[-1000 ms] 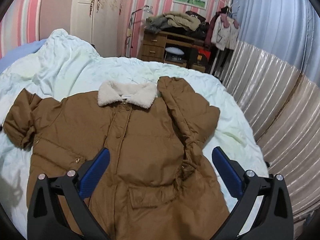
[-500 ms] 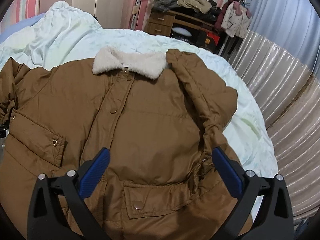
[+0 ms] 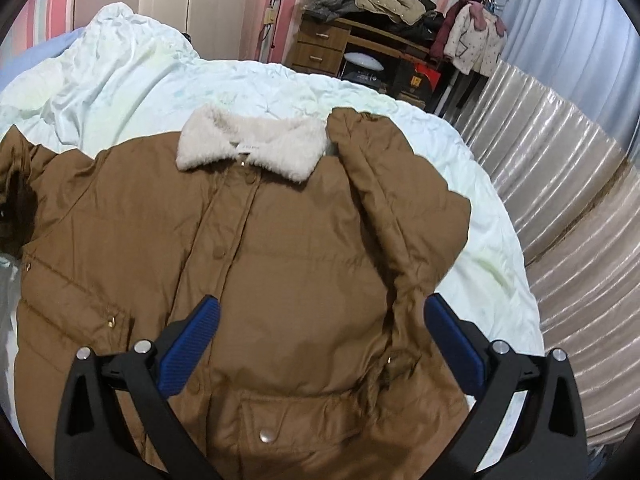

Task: Fold large clothes
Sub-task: 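Fold the gripped sleeve across the jacket front with the left tool, release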

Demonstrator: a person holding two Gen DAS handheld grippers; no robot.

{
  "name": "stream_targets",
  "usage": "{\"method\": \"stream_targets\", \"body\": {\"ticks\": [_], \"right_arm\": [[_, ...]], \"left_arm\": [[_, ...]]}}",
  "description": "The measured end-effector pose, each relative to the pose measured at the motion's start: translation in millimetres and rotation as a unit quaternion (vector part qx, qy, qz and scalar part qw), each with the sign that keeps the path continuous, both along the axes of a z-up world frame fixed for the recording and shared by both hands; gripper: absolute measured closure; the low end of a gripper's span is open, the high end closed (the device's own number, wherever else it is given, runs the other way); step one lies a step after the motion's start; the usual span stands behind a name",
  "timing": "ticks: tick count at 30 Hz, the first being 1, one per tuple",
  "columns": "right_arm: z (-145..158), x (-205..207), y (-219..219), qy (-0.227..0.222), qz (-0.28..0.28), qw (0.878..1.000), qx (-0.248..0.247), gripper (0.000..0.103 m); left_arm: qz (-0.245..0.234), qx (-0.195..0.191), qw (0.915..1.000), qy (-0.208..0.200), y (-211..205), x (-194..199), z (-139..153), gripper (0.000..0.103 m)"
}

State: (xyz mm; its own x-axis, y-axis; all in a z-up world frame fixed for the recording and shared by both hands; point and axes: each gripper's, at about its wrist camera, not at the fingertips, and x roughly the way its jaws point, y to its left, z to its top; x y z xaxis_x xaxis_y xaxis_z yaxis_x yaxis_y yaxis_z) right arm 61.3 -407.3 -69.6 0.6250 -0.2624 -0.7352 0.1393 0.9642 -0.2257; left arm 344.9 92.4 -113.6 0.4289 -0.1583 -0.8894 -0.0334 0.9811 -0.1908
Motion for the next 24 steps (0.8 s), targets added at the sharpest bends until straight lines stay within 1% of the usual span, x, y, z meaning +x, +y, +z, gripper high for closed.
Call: {"method": "stream_targets", "body": {"ticks": [2,3,4,5,7,8,11,13,15,18,19,20,21,22,23,24], "right_arm": [[2,8,-3,-0.001,-0.004,1.0,0.012,0.001],[1,13,-6,0.003,-0.007,1.0,0.02,0.001],[-1,18,-8,0.008,-0.012,1.0,0.021,0.001],[-3,22,-10,0.013,-0.018,1.0,0.018,0.001],[-7,32,-16,0.02,-0.028,0.999,0.012,0.001],[-8,35,-20,0.017,-0.031,0.999,0.01,0.001],[-14,42,-35,0.006,-0.043,0.999,0.013,0.001],[-24,56,-51,0.019,-0.055,0.998,0.026,0.001],[-34,71,-64,0.031,-0.062,0.997,0.036,0.001],[-47,87,-77,0.046,-0.076,0.996,0.026,0.001],[-53,92,-81,0.056,-0.084,0.995,0.02,0.001],[-58,95,-85,0.064,-0.089,0.994,0.018,0.001],[-65,97,-88,0.073,-0.094,0.993,0.02,0.001],[-69,97,-90,0.08,-0.095,0.992,0.024,0.001],[-72,96,-91,0.086,-0.095,0.991,0.027,0.001],[-75,95,-91,0.089,-0.093,0.991,0.028,0.001]], "left_arm": [[0.006,-0.035,0.9994,0.0,-26,6,5,0.075],[-0.002,-0.052,0.9986,0.004,-42,10,3,0.075],[-0.014,-0.059,0.9982,0.007,-58,10,0,0.075],[-0.034,-0.054,0.9979,0.008,-81,13,-3,0.075],[-0.071,-0.032,0.9969,0.004,-120,16,-11,0.075],[-0.092,-0.03,0.9953,0.006,-143,17,-16,0.075],[-0.126,-0.038,0.991,0.023,-195,32,-33,0.075],[-0.139,-0.042,0.9888,0.034,-218,40,-43,0.075],[-0.155,-0.03,0.9866,0.044,-245,44,-54,0.075],[-0.169,-0.009,0.9843,0.05,-257,36,-60,0.074],[-0.176,0.003,0.9832,0.05,-261,35,-63,0.071],[-0.186,0.017,0.9814,0.045,-265,33,-65,0.06],[-0.194,0.018,0.9799,0.044,-267,32,-66,0.051],[-0.197,0.02,0.9794,0.041,-268,30,-67,0.026],[-0.196,0.032,0.9797,0.03,-268,28,-65,0.009],[-0.196,0.044,0.9794,0.016,-269,25,-62,0.005]]}}
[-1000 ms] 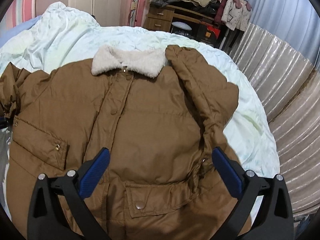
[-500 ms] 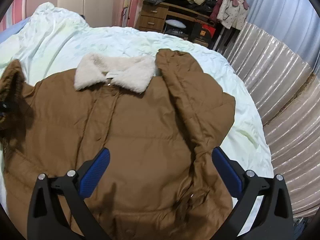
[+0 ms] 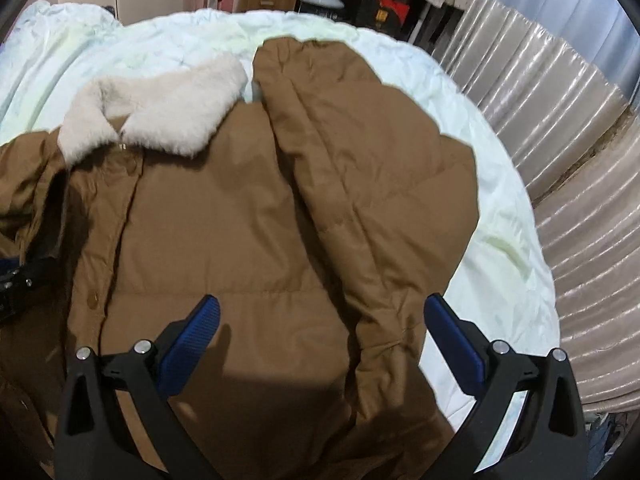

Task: Fold large clothes
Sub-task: 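Fold the gripped sleeve across the jacket front with the left tool, release, then grasp the other sleeve cuff with the right tool and fold it across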

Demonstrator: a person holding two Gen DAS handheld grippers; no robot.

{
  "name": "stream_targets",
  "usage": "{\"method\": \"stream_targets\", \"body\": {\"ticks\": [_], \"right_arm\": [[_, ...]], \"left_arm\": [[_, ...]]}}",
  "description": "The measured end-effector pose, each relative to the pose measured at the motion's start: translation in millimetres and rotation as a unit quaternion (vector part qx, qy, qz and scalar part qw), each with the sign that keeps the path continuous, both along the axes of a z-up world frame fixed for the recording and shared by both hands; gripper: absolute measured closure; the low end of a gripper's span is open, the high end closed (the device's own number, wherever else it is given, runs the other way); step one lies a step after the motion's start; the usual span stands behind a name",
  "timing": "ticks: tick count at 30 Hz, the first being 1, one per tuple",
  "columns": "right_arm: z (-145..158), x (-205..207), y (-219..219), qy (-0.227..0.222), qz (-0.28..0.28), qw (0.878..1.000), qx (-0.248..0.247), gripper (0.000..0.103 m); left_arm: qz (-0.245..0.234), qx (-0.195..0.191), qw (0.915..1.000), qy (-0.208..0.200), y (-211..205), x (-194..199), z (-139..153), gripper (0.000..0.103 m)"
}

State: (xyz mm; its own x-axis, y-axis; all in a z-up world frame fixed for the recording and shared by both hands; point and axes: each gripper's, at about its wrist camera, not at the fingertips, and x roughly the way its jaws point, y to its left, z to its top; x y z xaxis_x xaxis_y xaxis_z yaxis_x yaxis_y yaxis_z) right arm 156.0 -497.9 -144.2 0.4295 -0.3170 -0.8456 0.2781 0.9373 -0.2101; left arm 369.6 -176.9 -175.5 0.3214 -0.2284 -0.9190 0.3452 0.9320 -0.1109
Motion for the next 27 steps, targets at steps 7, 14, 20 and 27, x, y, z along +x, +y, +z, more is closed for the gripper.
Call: {"method": "stream_targets", "body": {"ticks": [7,14,20,27], "right_arm": [[8,-12,12,0.0,0.02,1.0,-0.023,0.001],[31,8,69,-0.021,0.078,0.996,0.024,0.001],[24,39,120,-0.005,0.126,0.988,0.086,0.009],[-3,72,161,0.032,0.164,0.975,0.145,0.025]], "left_arm": [[-0.008,0.07,0.9946,-0.075,45,-19,47,0.003],[0.084,0.113,0.9855,-0.094,193,-8,60,0.003],[0.112,0.114,0.9847,-0.07,255,15,37,0.003],[0.13,0.06,0.9893,-0.03,266,28,8,0.003]]}}
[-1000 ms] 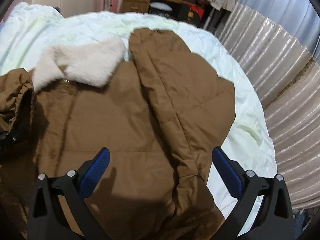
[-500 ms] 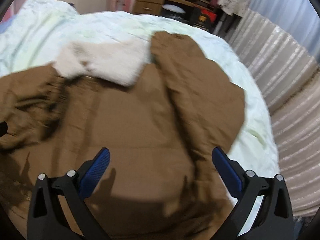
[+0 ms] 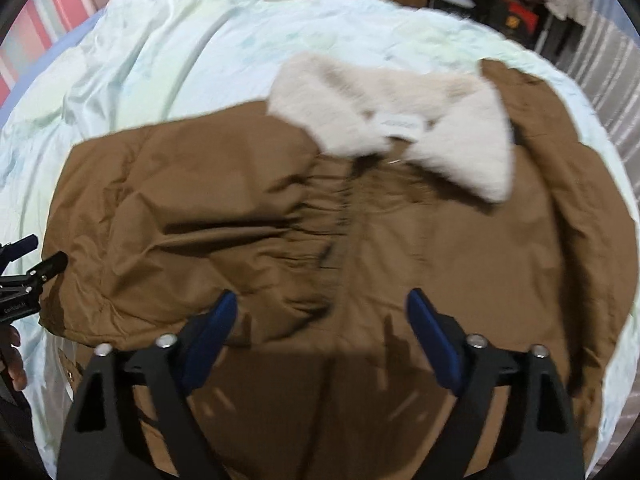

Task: Fold large clothes
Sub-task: 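Grasp the other sleeve cuff with the right tool and fold it across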

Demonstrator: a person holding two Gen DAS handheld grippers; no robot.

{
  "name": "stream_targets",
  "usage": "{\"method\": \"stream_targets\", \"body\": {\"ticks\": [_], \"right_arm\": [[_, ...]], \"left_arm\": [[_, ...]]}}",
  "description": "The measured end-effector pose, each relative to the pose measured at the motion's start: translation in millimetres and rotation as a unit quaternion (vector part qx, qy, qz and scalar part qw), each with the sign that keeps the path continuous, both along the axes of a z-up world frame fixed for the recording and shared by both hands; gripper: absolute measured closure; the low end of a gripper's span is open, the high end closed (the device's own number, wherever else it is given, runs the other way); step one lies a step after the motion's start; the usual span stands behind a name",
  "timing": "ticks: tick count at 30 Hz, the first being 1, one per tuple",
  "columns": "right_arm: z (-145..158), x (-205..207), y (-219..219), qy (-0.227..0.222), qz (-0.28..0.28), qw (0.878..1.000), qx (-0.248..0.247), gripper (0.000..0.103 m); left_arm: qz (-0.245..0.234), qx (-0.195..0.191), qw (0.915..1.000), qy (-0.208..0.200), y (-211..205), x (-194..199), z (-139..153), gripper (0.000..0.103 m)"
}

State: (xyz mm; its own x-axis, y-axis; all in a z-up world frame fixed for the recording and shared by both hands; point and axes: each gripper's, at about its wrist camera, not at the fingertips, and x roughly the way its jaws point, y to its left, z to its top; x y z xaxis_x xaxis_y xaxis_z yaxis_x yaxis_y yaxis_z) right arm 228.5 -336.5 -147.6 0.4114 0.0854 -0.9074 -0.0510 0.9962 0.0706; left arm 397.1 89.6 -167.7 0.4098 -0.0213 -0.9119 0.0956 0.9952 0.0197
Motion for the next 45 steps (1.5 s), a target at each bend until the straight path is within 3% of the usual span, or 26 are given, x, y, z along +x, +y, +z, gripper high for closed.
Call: {"method": "stream_targets", "body": {"ticks": [3,6,8,10,15,19,25,29,33,36,39,40,41,45], "right_arm": [[-29,17,10,0.05,0.012,0.998,0.029,0.053],[-30,17,12,0.041,0.008,0.999,0.034,0.063],[-26,14,16,0.029,0.018,0.999,0.013,0.076],[-22,11,16,0.021,0.022,1.0,-0.001,0.083],[-10,-2,-9,0.011,-0.007,1.0,-0.027,0.084],[-17,-19,-62,0.031,-0.054,0.998,-0.032,0.084],[-25,-35,-125,0.061,-0.097,0.993,-0.019,0.084],[-24,-40,-150,0.072,-0.117,0.99,-0.02,0.084],[-30,-46,-172,0.084,-0.135,0.987,-0.028,0.084],[-31,-55,-190,0.087,-0.159,0.983,-0.027,0.084],[-34,-58,-204,0.089,-0.178,0.979,-0.048,0.091],[-36,-61,-208,0.096,-0.185,0.974,-0.087,0.103],[-38,-64,-211,0.098,-0.181,0.973,-0.105,0.103],[-24,-82,-217,0.063,-0.161,0.982,-0.074,0.103]], "left_arm": [[-0.003,-0.003,1.0,-0.002,-8,0,-6,0.003],[-0.009,-0.001,1.0,-0.004,-14,1,-6,0.003],[-0.013,-0.005,0.9999,-0.003,-19,2,-3,0.003],[-0.018,-0.006,0.9998,-0.006,-22,1,1,0.003],[-0.051,-0.013,0.9983,-0.026,-38,2,21,0.003],[-0.076,-0.014,0.996,-0.044,-56,1,33,0.003],[-0.095,-0.005,0.9951,-0.025,-95,4,11,0.003],[-0.106,-0.019,0.9941,-0.012,-114,6,3,0.003],[-0.112,-0.002,0.9936,-0.016,-120,3,4,0.003],[-0.108,-0.014,0.9939,-0.015,-118,5,4,0.003],[-0.104,-0.018,0.9943,-0.013,-118,8,2,0.003],[-0.103,-0.017,0.9944,-0.013,-119,9,2,0.003],[-0.103,-0.018,0.9944,-0.012,-120,10,1,0.003],[-0.104,-0.018,0.9944,-0.01,-133,12,2,0.003]]}}
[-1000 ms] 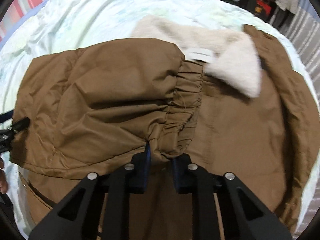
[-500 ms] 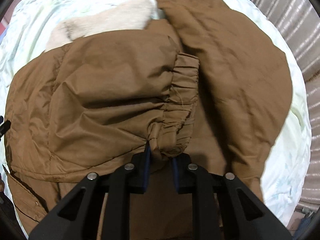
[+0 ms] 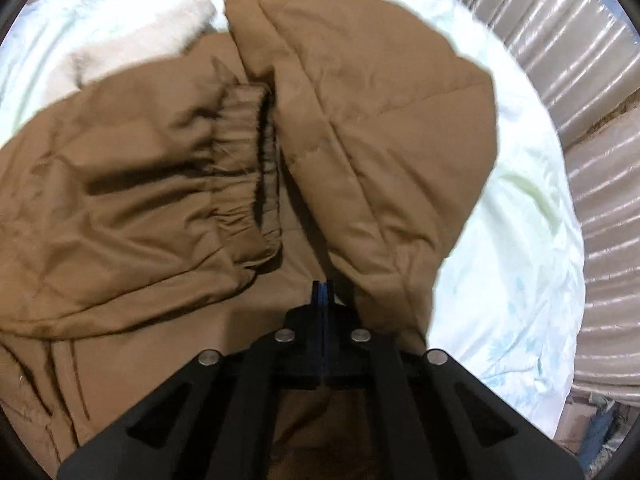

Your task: Fold large clothes

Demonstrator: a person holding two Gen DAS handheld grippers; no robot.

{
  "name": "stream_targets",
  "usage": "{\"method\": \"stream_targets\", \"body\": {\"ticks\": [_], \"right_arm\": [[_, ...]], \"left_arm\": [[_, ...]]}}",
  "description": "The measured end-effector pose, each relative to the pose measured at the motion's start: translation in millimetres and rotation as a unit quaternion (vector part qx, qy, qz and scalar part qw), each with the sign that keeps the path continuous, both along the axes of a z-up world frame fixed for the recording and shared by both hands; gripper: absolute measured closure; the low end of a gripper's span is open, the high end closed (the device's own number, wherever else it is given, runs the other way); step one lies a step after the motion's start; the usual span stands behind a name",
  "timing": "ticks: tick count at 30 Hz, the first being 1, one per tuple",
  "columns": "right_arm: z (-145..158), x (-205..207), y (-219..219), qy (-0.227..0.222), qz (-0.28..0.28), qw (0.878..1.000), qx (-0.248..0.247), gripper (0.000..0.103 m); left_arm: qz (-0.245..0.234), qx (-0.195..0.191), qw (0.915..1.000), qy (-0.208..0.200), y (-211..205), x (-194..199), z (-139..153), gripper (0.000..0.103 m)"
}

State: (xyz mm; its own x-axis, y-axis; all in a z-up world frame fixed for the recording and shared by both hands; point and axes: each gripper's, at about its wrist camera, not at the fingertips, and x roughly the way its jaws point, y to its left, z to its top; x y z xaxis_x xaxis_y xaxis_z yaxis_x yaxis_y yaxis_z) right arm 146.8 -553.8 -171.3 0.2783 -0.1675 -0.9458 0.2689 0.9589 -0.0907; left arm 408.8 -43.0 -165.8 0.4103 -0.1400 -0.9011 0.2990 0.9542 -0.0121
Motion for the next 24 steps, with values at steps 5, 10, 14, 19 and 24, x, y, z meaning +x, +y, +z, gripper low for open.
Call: {"method": "stream_targets", "body": {"ticks": [5,10,14,19,24], "right_arm": [[37,8,27,-0.085,0.003,0.996,0.033,0.08],[59,44,49,-0.142,0.02,0.99,0.005,0.026],[45,79,64,-0.135,0.023,0.991,0.008,0.026],[11,95,80,-0.11,0.034,0.993,-0.017,0.022],[-13,109,75,-0.09,0.029,0.995,-0.024,0.003]], "left_arm": [[0.002,-0.023,0.9997,0.006,-28,-1,7,0.003],[0.002,0.031,0.9994,0.017,-60,11,-8,0.003],[0.009,0.045,0.9983,0.035,-69,25,-20,0.003],[0.019,0.058,0.9961,0.064,-76,44,-35,0.003],[0.017,0.074,0.9947,0.07,-88,55,-45,0.003]]}}
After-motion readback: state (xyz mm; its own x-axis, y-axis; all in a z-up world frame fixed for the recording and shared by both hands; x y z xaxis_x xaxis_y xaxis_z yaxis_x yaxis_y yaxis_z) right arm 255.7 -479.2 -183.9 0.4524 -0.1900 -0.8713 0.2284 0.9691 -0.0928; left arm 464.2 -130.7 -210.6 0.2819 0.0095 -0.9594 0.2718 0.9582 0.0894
